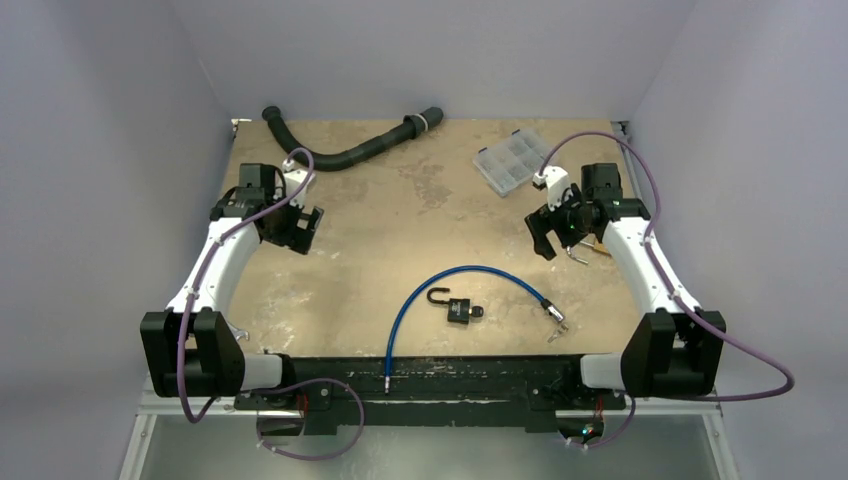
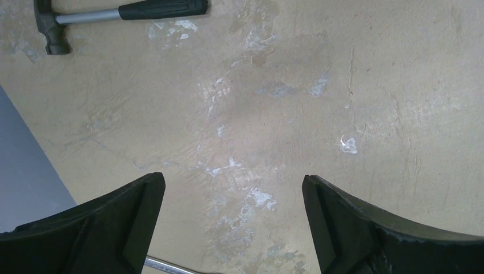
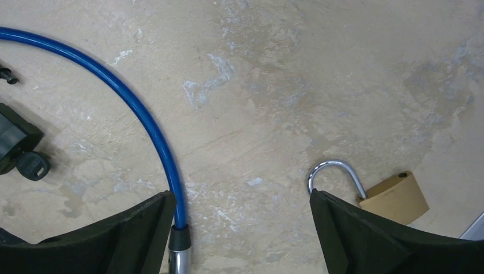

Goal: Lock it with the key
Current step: Pick up the lock from the center of the board.

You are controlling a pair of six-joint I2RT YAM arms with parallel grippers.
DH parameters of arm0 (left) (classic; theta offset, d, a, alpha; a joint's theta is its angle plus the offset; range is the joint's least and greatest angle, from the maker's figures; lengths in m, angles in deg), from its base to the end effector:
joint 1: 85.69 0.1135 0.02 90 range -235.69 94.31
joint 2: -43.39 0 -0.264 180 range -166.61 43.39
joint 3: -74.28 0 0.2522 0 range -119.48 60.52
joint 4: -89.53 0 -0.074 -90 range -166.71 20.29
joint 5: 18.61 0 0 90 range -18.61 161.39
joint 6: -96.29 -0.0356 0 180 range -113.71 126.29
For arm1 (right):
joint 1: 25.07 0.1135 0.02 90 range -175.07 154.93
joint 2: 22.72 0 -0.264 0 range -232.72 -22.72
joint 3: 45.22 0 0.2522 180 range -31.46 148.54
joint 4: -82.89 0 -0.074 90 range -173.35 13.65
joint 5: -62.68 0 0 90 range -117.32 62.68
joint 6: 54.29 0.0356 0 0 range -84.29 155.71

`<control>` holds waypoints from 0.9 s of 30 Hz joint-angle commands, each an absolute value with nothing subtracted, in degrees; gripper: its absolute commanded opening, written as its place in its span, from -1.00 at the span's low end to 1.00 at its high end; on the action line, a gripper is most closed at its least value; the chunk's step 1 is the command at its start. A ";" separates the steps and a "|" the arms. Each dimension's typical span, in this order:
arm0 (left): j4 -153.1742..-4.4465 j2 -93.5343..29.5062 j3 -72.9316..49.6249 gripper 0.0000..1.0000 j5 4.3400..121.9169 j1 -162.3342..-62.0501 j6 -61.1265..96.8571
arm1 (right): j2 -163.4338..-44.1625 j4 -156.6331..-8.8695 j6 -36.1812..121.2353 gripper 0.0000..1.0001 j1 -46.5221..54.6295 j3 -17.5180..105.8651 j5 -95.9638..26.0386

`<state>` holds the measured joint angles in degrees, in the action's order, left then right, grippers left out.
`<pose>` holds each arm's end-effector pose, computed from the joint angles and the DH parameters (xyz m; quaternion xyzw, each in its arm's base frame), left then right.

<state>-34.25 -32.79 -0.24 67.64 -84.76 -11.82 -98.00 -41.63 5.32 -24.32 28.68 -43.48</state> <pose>0.2673 0.0020 0.2698 0.1524 0.9483 0.0147 0.2779 0.2640 0.0134 0.2722 -0.2933 0.9034 0.0580 0.3074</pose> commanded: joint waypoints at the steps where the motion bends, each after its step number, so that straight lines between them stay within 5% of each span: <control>1: -36.91 -32.27 -1.29 1.00 66.25 -85.26 -12.82 | -101.07 -37.08 -1.27 0.98 -24.57 34.17 -42.72; 27: -29.94 -39.02 -11.70 1.00 54.16 -85.30 -15.75 | -120.52 -28.27 -20.29 0.98 -37.88 53.66 -35.83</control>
